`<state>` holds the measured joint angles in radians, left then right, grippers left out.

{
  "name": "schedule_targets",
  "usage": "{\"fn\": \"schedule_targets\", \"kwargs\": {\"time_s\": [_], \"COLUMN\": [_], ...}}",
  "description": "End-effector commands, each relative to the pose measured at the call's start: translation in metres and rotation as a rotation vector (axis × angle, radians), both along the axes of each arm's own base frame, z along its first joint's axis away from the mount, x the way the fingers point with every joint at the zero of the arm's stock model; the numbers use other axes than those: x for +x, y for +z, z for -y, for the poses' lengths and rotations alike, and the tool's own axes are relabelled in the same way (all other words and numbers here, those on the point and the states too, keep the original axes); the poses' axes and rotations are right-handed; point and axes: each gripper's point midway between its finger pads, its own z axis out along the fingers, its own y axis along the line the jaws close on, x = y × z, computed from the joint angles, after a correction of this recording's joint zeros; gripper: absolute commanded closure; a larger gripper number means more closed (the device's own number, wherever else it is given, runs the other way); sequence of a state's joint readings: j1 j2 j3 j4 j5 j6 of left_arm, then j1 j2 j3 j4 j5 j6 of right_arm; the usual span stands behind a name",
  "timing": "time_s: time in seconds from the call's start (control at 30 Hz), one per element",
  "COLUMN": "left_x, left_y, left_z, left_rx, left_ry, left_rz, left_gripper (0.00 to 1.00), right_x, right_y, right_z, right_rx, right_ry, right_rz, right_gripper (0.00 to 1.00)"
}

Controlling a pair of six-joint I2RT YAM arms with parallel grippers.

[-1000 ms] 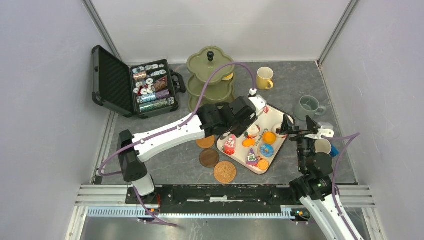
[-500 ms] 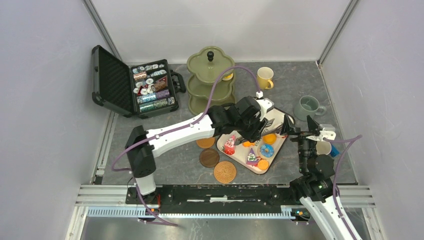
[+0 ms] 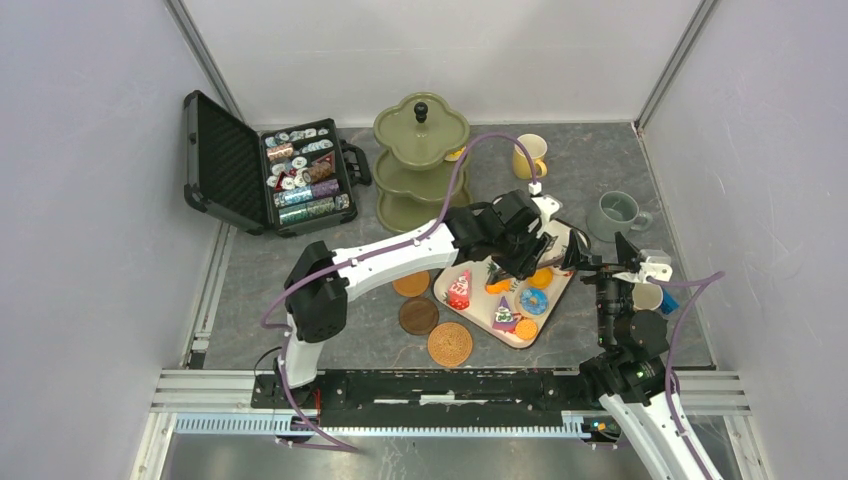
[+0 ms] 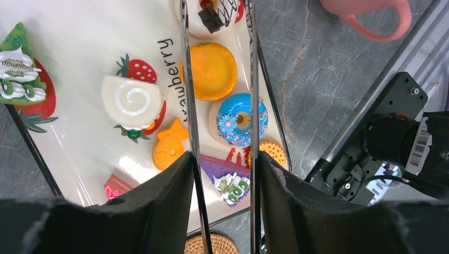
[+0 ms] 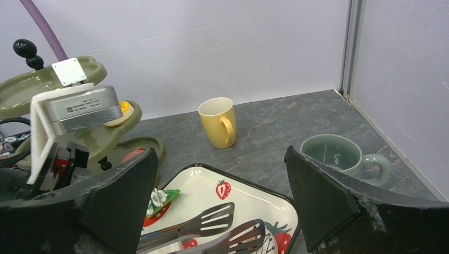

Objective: Serve the afternoon tea

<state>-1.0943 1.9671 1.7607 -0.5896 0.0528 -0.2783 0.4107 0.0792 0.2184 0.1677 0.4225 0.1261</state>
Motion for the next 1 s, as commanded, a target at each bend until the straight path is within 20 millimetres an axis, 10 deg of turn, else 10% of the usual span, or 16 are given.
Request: {"fn": "schedule_targets", "kwargs": {"time_s": [0.0, 0.97], "left_x": [0.013, 0.011], "left_y": [0.015, -0.018], "left_z": [0.017, 0.028], "left_rx": [-0.051, 0.04], "left_ry": [0.016, -0.024], "left_rz": [0.048, 0.077], "left_gripper": [0.46, 0.38], "right_x": [-0.001, 0.001], "right_y": [0.003, -0.003], "right_z": [0.002, 0.004], "right_rx": [0.007, 0.016], "right_ry": [-0.013, -0.023], "right_rz": [0.018, 0.008], "right_gripper": [0.02, 0.02]}}
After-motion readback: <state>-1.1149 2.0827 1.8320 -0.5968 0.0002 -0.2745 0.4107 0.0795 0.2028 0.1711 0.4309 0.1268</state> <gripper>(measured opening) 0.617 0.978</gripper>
